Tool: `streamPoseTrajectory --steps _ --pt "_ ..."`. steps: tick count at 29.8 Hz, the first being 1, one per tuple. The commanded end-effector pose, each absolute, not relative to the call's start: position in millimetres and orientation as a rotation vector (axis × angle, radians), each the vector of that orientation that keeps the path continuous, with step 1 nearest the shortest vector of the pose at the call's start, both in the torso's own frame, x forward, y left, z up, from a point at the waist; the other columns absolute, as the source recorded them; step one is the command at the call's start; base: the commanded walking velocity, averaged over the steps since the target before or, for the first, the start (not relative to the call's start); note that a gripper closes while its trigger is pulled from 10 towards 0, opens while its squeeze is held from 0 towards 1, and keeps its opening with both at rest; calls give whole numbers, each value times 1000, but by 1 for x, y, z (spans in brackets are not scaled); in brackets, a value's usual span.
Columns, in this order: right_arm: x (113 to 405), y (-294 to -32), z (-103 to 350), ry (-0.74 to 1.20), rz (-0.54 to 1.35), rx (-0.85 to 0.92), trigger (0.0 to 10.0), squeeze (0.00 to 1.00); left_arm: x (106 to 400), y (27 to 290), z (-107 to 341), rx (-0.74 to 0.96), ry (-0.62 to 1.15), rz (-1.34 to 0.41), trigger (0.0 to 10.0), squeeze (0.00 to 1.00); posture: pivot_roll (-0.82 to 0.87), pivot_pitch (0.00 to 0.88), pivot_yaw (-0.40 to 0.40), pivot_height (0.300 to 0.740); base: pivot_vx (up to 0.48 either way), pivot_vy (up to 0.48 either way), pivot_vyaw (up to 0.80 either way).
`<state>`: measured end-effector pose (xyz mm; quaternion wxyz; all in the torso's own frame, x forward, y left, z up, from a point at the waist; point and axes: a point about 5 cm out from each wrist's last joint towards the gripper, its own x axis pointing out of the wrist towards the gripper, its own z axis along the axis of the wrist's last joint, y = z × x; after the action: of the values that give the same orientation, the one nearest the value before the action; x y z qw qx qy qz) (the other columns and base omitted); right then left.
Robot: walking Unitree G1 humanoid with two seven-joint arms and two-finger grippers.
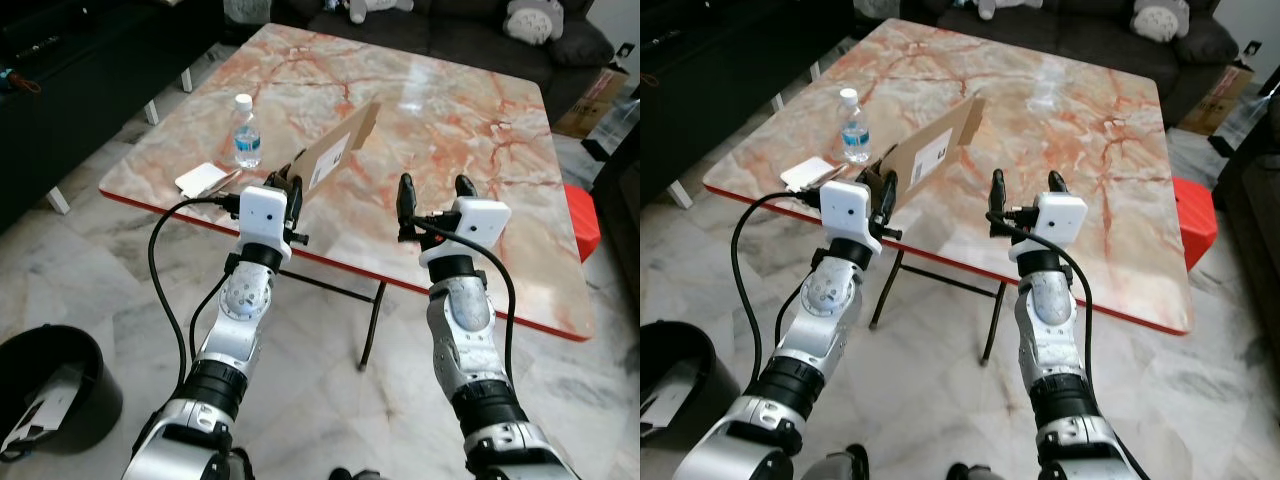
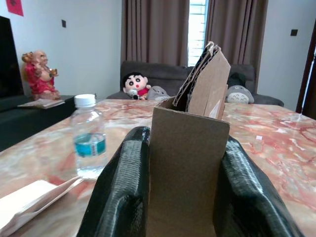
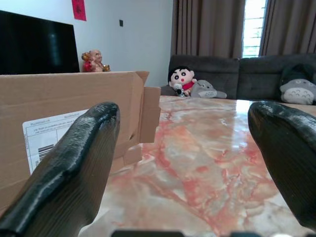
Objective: Picking trash to rubbish bin
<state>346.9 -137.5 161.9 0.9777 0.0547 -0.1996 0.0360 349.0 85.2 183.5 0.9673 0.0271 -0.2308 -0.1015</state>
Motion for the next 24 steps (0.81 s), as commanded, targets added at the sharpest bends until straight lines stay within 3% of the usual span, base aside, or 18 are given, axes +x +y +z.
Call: streamPoseTrajectory --steps 1,20,24 --pt "345 -143 162 -406 55 105 10000 0 347 82 186 46 -490 -219 10000 0 77 96 -120 740 0 0 0" --pt "346 -144 162 -402 51 102 10000 0 347 82 186 43 -489 -215 10000 0 75 110 -124 740 0 0 0" --pt "345 -144 161 -399 50 101 10000 0 347 82 186 42 -489 -214 10000 0 75 110 -124 740 -273 0 0"
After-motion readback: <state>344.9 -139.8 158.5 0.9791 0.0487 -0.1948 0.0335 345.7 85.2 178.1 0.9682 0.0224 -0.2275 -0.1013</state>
